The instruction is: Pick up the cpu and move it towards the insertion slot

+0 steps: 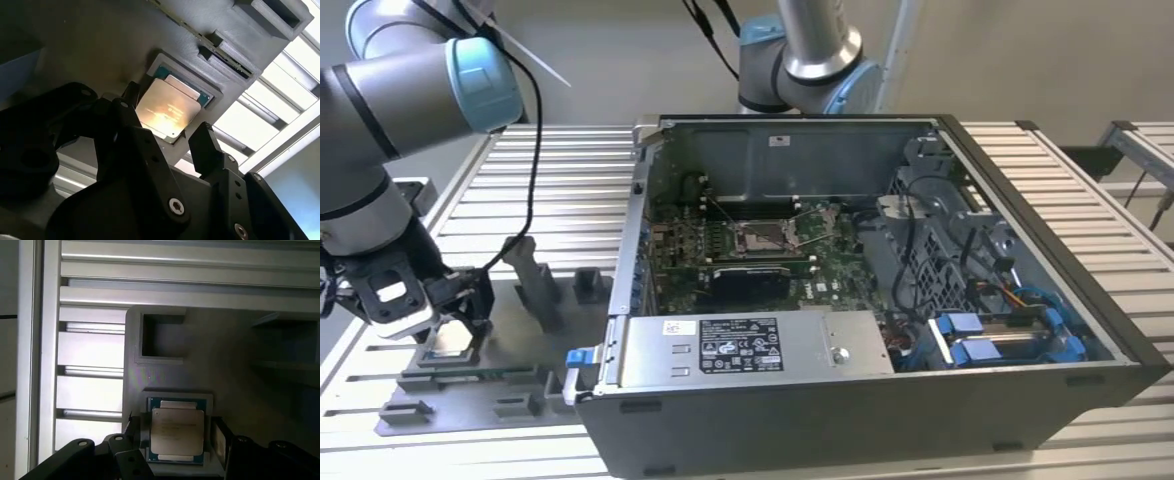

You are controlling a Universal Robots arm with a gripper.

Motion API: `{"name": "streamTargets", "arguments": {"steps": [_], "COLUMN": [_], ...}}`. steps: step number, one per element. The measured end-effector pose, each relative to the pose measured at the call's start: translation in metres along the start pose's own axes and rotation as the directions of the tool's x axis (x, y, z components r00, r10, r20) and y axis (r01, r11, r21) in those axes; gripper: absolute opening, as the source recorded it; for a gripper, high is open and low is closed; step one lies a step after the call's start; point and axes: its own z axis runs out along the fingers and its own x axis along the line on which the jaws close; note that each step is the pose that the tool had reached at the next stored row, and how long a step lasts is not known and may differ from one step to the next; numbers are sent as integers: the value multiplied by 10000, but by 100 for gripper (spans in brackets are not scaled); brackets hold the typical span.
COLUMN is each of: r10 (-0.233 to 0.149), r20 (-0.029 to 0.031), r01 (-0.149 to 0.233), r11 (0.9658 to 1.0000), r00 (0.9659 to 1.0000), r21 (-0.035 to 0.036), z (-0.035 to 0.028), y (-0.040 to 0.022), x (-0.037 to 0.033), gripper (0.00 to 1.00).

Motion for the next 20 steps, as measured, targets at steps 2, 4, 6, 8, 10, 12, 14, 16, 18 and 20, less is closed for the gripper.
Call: {"name": "streamTargets", "arguments": {"steps": [2,4,6,8,10,12,14,16,18,20], "r10": [0,1,0,1,2,0,2,1,0,0], "r20": [1,0,1,0,3,2,2,1,2,2], "r01": [0,-1,0,-1,-2,0,-2,-1,0,0], "r11": [10000,10000,10000,10000,10000,10000,10000,10000,10000,10000], "r00": [10000,10000,10000,10000,10000,10000,10000,10000,10000,10000], "r21": [-1,0,-1,-1,-2,-2,-2,-1,-1,-2], "z": [11,13,15,16,17,19,20,22,24,27], "y": [0,0,0,0,-1,-7,-10,-15,-18,-22], "x": [0,0,0,0,1,1,1,1,1,1], "gripper": [100,100,100,100,100,100,100,100,100,100]}}
